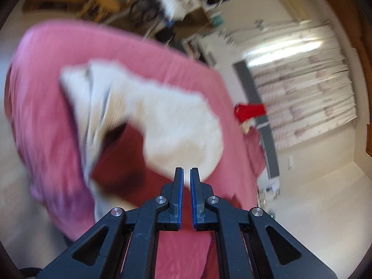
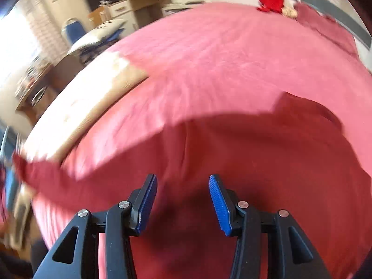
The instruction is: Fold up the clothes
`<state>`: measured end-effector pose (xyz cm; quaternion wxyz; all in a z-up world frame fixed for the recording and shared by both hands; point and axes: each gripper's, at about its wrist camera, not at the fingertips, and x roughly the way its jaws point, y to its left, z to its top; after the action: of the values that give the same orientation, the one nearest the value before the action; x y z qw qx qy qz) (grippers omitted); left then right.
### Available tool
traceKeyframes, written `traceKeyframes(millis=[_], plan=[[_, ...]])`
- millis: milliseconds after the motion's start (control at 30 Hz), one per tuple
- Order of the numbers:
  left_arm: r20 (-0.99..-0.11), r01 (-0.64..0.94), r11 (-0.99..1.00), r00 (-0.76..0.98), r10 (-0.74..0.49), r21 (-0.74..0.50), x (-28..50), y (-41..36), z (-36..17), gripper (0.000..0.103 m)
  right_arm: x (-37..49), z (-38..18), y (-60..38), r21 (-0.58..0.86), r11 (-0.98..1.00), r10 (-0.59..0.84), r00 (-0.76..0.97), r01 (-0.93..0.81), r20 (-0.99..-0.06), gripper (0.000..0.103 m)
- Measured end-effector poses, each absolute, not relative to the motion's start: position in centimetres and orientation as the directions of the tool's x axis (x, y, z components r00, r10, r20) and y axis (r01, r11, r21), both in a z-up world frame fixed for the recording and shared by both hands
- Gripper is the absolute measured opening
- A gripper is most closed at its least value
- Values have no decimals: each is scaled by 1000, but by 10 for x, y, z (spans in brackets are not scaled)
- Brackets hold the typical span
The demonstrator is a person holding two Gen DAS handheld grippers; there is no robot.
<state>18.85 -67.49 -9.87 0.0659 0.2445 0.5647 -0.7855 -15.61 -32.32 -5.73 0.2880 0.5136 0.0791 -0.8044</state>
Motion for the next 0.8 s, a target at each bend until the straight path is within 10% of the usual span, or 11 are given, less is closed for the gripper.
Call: traceKeyframes(millis=[100,233,467,667,800], plan=[[-488,404,-352,-851,194,-844,189,-660,-121,13,-185,-76,-345,118,-835,-327,-311,538,-892,51],[-519,454,-382,-850,85,-805,197,-652,-127,55,-186,-75,-359,43,-813,-299,-354,581,-886,54],[-507,483,-383,-861,-42,-788,188,-663,-120,57,-147,-56,-316,214,-840,-414,-333,499,-847,53],[-572,573,-313,-813,-107,-757,173,-669,-130,54,-116,-56,-297,324,-839,-483,-325,438,-813,53],[-529,548,-287,-836,-149,-786,181,-664,-126,11,-104,-52,-277,385,-833,-522,-331,397,-787,53]])
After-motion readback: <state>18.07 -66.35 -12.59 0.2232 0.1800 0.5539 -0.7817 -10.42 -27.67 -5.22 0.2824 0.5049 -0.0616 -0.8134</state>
